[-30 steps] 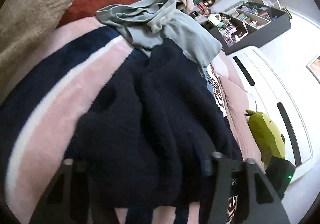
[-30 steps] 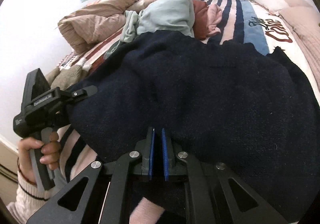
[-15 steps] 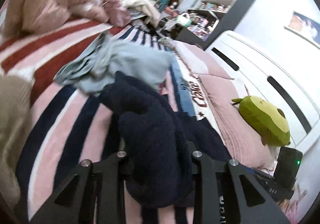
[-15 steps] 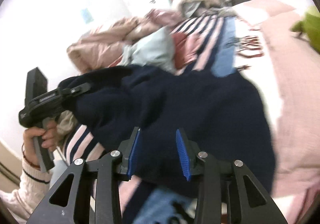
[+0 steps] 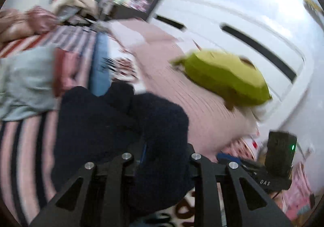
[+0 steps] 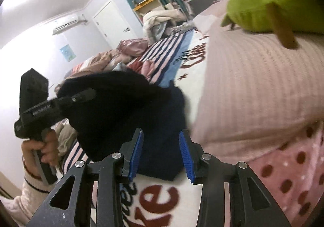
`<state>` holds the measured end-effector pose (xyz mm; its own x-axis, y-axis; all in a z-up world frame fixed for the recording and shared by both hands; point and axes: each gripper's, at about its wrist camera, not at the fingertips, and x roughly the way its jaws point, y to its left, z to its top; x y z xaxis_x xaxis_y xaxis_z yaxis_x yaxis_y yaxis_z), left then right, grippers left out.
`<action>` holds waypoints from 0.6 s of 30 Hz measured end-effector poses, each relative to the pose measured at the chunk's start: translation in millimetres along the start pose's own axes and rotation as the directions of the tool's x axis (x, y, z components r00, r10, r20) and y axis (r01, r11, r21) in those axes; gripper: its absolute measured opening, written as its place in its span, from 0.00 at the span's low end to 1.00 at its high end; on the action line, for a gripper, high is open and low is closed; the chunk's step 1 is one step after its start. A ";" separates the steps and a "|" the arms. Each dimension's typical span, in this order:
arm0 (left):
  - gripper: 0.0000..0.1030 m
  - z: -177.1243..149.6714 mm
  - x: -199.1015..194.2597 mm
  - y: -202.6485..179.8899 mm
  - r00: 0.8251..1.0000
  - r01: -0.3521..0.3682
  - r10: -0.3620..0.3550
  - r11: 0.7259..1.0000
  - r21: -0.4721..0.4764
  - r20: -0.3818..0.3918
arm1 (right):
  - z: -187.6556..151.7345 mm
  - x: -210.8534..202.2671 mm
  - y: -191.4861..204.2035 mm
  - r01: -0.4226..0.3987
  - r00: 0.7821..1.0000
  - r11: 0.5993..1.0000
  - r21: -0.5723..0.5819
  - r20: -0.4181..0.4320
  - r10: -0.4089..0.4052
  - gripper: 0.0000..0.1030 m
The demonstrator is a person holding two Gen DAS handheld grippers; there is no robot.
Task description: Fold small clothes
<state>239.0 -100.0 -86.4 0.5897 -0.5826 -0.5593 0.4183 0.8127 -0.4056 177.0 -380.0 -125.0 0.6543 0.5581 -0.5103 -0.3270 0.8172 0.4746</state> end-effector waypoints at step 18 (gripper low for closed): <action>0.77 -32.7 -44.2 -20.8 0.974 0.222 -0.220 0.974 0.037 -0.050 | -0.7 4.7 -5.8 -0.115 0.993 0.991 0.067 -0.022 0.116 0.67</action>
<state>181.6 -91.3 -76.9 0.4480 -0.7464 -0.4921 0.5639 0.6630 -0.4923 181.6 -382.0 -130.7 0.5965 0.6525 -0.4673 -0.3536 0.7364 0.5768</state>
